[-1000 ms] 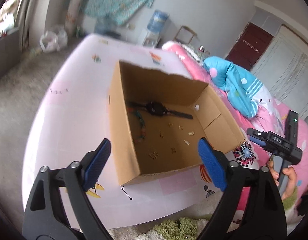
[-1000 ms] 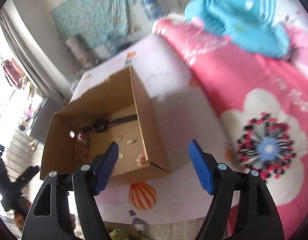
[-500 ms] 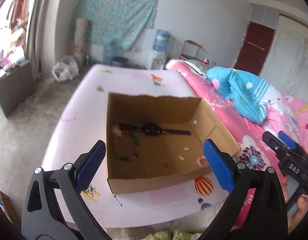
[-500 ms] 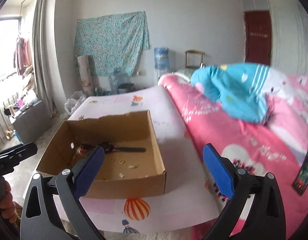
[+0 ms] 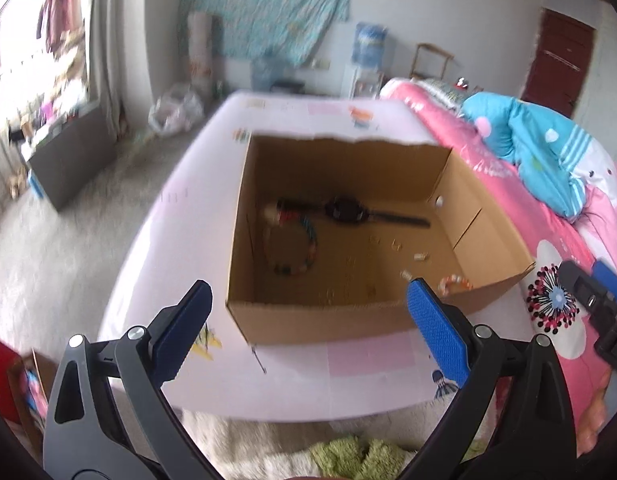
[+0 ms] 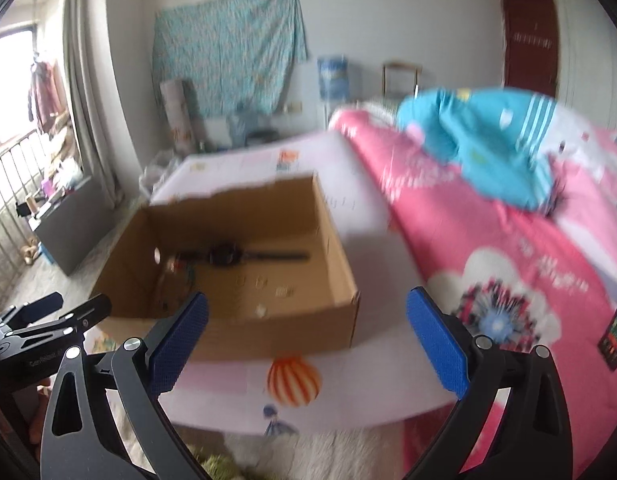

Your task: Organize jewelry

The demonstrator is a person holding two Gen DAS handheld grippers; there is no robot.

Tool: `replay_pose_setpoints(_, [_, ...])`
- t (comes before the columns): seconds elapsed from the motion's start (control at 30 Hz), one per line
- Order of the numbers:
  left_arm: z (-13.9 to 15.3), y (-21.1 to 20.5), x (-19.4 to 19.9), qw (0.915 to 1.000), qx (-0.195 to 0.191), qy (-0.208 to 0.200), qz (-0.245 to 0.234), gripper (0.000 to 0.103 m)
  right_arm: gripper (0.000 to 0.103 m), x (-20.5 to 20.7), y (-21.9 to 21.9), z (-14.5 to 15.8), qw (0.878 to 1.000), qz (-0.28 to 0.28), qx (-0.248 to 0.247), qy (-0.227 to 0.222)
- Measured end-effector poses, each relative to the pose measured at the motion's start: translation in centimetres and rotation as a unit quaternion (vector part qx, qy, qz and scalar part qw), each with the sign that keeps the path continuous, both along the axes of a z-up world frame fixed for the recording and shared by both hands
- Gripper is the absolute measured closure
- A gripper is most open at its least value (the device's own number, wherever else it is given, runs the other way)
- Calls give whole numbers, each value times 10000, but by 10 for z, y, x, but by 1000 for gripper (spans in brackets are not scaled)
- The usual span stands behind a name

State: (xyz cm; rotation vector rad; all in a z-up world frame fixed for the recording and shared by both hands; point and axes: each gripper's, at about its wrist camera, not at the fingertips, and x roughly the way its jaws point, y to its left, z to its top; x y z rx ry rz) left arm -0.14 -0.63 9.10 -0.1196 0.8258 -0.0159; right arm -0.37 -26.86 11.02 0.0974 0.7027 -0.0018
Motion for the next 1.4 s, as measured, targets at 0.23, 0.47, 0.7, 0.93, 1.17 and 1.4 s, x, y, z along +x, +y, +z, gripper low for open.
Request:
replay_pose_setpoints(0.23, [-18,2,5,9989,72,386,267,8,7,12,4,-26,9981,70,61,601])
replay_pose_setpoints(0.47, [-30,-8,12,9972,207,649,304,8,7,28,3,-27,9976,111,-11,679])
replay_pose_setpoints(0.7, [-36,-18,7,9962,315,797,125,8,7,31,11,-42,9958,220,13,888])
replay_pose_setpoints(0.93, [-37,-21,9,9956,391,854,74,8,7,34,11,-49,9947,211,64,1007])
replay_pose_setpoints(1.17, [-38,-24,11,9950,455,891,39,8,7,36,9,-55,9935,197,104,1120])
replay_pose_setpoints(1.4, [-40,-25,11,9947,463,915,10,8,7,38,10,-54,9935,225,98,1111])
